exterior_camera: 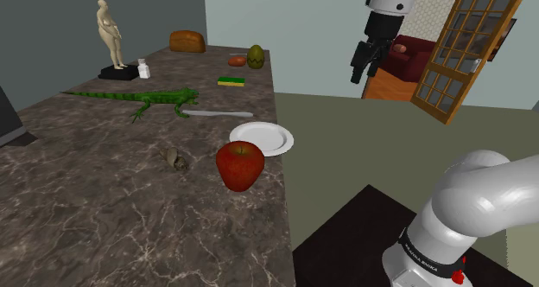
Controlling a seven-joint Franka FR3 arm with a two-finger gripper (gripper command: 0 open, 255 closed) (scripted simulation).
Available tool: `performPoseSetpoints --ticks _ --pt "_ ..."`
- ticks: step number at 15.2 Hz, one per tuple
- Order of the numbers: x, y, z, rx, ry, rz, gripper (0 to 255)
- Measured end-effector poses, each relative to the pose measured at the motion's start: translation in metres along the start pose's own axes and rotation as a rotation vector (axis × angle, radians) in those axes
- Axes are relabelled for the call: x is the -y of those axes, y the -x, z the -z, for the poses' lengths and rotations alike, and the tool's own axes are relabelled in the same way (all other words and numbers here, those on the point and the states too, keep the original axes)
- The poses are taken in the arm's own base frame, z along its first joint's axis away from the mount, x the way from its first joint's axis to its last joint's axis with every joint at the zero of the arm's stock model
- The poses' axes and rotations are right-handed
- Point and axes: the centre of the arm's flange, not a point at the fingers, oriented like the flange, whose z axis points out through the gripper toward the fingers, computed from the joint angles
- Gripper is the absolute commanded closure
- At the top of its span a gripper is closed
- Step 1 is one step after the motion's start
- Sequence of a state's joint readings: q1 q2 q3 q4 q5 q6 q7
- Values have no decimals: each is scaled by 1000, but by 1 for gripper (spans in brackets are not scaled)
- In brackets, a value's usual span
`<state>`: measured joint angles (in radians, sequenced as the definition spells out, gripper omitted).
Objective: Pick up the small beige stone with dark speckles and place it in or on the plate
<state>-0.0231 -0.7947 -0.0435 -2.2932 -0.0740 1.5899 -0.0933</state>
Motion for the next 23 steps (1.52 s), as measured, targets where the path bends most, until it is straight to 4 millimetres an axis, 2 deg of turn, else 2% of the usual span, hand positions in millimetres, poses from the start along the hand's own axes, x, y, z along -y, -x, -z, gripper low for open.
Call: performPoseSetpoints --ticks 2,6,23 --pt "5 -2 -1 0 0 0 0" --pt "44 -19 -16 -1 -3 0 0" --pt "239 -105 -80 -6 -16 -2 0"
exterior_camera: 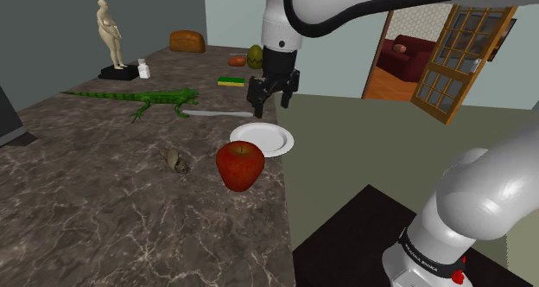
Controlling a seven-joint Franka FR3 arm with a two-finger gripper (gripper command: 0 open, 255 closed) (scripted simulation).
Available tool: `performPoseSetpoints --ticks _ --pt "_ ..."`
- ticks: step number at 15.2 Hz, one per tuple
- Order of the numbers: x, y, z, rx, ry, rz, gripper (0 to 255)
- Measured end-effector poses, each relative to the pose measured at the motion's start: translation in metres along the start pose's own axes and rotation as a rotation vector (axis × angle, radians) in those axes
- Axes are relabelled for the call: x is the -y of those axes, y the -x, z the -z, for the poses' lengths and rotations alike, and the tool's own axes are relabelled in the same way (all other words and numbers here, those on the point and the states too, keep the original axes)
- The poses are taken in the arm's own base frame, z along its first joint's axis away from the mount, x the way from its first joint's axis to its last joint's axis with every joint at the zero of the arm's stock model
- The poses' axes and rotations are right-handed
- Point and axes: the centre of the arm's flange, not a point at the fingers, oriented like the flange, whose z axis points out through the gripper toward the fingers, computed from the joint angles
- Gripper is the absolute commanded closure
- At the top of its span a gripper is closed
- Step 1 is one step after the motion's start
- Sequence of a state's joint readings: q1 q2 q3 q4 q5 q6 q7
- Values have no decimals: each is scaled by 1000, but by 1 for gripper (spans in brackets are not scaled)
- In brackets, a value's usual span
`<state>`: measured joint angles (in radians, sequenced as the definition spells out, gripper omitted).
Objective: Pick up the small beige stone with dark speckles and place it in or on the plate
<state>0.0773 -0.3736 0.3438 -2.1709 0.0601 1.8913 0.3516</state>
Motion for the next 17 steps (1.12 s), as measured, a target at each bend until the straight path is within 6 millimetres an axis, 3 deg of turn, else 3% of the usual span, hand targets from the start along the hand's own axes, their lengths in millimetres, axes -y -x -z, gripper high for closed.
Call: performPoseSetpoints --ticks 17 --pt "198 -87 -66 -5 -16 -3 0"
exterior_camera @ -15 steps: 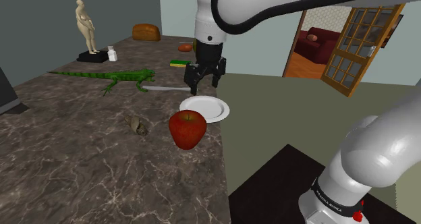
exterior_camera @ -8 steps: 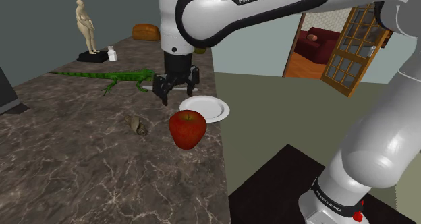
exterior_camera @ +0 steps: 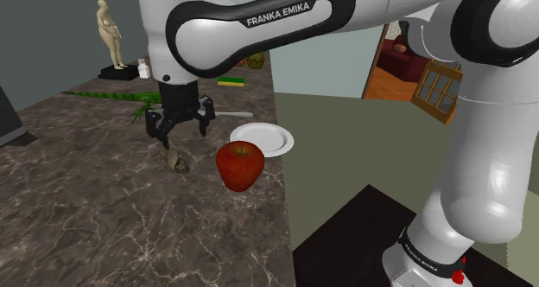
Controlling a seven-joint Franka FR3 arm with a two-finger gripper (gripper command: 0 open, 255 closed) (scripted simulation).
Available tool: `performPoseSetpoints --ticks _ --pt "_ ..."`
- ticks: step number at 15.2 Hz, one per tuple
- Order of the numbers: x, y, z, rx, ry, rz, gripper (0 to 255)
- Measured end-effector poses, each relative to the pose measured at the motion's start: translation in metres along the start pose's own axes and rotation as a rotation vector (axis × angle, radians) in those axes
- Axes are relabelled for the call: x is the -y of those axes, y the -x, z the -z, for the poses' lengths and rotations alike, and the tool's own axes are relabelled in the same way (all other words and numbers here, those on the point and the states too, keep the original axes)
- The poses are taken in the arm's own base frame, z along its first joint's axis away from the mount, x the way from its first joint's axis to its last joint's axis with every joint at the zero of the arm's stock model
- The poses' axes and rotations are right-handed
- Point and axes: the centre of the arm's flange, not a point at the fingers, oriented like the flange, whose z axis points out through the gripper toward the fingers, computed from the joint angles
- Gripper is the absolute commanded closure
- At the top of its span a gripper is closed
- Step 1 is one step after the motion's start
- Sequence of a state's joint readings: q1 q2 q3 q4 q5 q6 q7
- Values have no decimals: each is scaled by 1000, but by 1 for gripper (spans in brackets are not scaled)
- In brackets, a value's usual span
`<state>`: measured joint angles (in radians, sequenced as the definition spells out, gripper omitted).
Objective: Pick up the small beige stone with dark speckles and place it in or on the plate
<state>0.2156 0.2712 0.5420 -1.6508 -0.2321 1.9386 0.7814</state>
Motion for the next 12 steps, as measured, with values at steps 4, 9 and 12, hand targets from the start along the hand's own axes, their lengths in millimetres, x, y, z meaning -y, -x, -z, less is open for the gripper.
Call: performPoseSetpoints --ticks 4,9,12 --pt "28 -13 -15 -1 -2 -1 0" --pt "33 -16 -42 -1 -2 -2 0" --pt "32 -15 -53 -1 -2 -2 0"
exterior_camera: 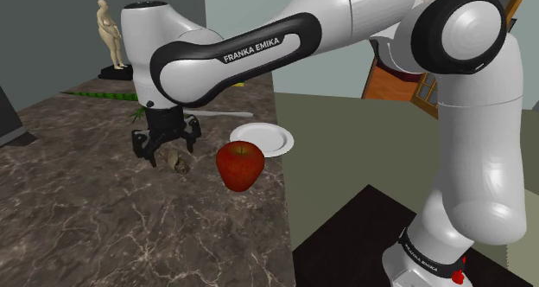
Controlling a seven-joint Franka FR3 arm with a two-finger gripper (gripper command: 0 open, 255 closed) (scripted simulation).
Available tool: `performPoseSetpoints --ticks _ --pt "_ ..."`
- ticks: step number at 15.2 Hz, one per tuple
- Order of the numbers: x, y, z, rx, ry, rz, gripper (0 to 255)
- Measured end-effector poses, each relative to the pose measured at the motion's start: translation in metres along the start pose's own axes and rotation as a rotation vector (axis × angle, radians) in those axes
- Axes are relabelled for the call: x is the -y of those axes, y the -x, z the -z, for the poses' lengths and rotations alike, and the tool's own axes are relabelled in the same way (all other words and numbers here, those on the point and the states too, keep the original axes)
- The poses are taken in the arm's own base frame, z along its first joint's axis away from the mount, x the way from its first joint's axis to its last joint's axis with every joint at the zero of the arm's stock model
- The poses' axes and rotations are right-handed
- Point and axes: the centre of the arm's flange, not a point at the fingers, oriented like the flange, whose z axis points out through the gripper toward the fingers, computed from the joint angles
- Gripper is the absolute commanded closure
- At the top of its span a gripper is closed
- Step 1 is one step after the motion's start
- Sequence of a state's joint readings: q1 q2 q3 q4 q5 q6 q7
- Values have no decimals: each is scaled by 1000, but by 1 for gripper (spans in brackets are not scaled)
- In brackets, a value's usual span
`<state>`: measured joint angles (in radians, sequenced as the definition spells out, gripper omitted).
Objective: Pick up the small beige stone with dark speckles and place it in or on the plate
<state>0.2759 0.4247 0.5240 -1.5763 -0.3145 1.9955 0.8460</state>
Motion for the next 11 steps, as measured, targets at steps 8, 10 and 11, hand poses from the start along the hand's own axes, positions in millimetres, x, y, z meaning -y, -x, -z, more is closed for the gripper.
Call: performPoseSetpoints --ticks 8,10,11 --pt "0 0 -1 0 0 0 255" --pt "0 0 -1 0 0 0 255" --pt "0 0 -2 0 0 0 255"
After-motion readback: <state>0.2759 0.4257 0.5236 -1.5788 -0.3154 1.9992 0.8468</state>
